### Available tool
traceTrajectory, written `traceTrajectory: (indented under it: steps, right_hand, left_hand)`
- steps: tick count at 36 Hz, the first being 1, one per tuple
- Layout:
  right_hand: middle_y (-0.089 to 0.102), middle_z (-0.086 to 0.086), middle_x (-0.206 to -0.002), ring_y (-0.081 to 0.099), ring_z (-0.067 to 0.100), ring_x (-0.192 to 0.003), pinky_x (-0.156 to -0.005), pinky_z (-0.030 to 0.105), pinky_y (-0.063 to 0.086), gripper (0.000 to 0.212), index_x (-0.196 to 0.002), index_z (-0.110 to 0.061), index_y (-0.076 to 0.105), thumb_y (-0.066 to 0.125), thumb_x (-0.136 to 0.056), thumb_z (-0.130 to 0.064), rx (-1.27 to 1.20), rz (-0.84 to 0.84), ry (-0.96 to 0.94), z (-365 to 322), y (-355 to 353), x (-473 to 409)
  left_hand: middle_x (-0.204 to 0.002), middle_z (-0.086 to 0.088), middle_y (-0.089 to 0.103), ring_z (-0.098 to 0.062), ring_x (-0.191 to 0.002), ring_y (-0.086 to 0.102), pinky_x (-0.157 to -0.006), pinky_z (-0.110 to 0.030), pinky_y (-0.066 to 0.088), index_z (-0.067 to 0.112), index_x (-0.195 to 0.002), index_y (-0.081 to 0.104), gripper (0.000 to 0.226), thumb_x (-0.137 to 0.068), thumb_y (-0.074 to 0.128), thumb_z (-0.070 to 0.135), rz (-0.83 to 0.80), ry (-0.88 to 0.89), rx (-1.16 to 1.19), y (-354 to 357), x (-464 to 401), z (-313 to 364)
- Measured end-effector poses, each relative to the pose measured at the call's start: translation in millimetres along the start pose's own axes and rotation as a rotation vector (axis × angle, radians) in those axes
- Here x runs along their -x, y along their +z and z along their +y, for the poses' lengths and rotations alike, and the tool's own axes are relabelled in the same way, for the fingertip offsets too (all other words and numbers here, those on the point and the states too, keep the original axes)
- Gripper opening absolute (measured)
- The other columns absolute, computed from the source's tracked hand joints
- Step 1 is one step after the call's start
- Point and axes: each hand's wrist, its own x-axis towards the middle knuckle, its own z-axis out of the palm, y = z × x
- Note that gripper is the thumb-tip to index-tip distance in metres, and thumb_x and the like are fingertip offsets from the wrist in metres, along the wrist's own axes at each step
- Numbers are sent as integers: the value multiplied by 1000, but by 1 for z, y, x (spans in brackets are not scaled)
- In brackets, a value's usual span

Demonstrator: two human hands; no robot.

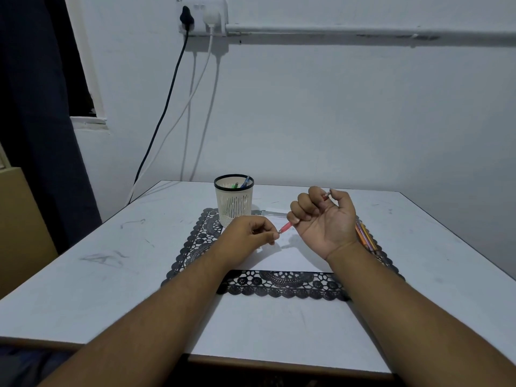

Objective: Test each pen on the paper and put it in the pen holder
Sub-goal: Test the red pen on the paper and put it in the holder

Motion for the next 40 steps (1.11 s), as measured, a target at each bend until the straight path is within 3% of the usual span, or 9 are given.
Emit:
traceTrajectory:
  steps: [12,18,28,40]
  right_hand:
    - [22,-1,-62,17,18,-62,-57,32,29,30,-62,-19,35,37,-86,-37,-23,-3,-1,0,-1,0]
    - [23,0,-65,17,19,-63,-64,35,17,33,-66,-19,35,40,-86,-44,-70,32,2,1,-3,1]
    - [23,-2,-63,21,19,-61,-62,34,22,23,-66,-21,31,39,-85,-33,-65,79,-32,0,-9,-2]
    - [25,-2,-63,16,19,-64,-62,34,21,24,-65,-21,33,39,-84,-35,-58,53,-4,-1,-7,-1]
  left_hand:
    - [-77,-1,75,-17,-70,57,-70,-37,45,24,-81,76,9,-89,76,21,-4,-1,-1,0,0,1]
    - [-78,-2,75,-17,-71,57,-71,-37,45,23,-81,76,9,-90,75,20,3,-7,2,0,1,0]
    - [-81,0,75,-13,-75,61,-74,-36,47,23,-87,77,6,-89,76,17,-14,1,22,1,1,1]
    - [-78,2,74,-11,-71,57,-72,-34,45,22,-84,76,8,-91,75,17,-10,-3,-12,1,2,4]
